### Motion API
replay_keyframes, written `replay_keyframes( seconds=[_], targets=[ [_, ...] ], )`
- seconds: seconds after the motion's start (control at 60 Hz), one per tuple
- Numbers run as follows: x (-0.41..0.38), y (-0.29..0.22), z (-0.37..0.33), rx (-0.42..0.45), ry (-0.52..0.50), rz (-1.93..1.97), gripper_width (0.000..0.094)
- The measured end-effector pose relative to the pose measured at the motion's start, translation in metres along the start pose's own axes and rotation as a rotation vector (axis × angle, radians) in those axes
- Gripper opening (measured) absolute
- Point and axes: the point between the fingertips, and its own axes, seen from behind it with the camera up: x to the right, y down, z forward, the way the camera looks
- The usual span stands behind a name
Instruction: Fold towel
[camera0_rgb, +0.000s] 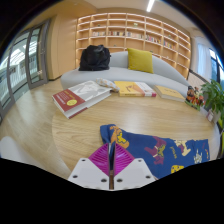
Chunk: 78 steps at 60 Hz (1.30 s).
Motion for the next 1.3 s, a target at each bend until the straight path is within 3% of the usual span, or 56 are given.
replay_keyframes(
  seconds=[0.15,0.25,0.433,0.5,0.617,0.817,0.85,0.883,0.917,0.967,1.0,1.083,1.3],
  targets=[
    [-0.002,-0.001,-0.002,-0.009,-0.045,0.027,0.0029],
    [-0.018,-0.008,-0.022,-0.019,-0.157,0.122,0.0028],
    [-0.017,-0.083,-0.102,0.132,-0.347,0.222,0.0028],
    [0.011,-0.106,-0.126,0.190,-0.372,0.259,0.0028],
    [0.083,-0.112,-0.137,0.227,-0.331,0.291,0.0028],
    [0.220,-0.050,-0.096,0.147,-0.163,0.327,0.0034],
    [0.235,-0.039,-0.093,0.125,-0.143,0.339,0.0086],
    [0.252,-0.026,-0.088,0.099,-0.123,0.342,0.0202],
    [0.272,-0.013,-0.081,0.081,-0.097,0.340,0.0386],
    [0.302,0.001,-0.080,0.067,-0.040,0.342,0.0732],
    [0.319,0.009,-0.082,0.064,-0.002,0.339,0.0864],
    [0.351,0.012,-0.097,0.089,0.051,0.327,0.0846],
    [0.378,0.002,-0.165,0.148,0.062,0.258,0.0847]
  ],
)
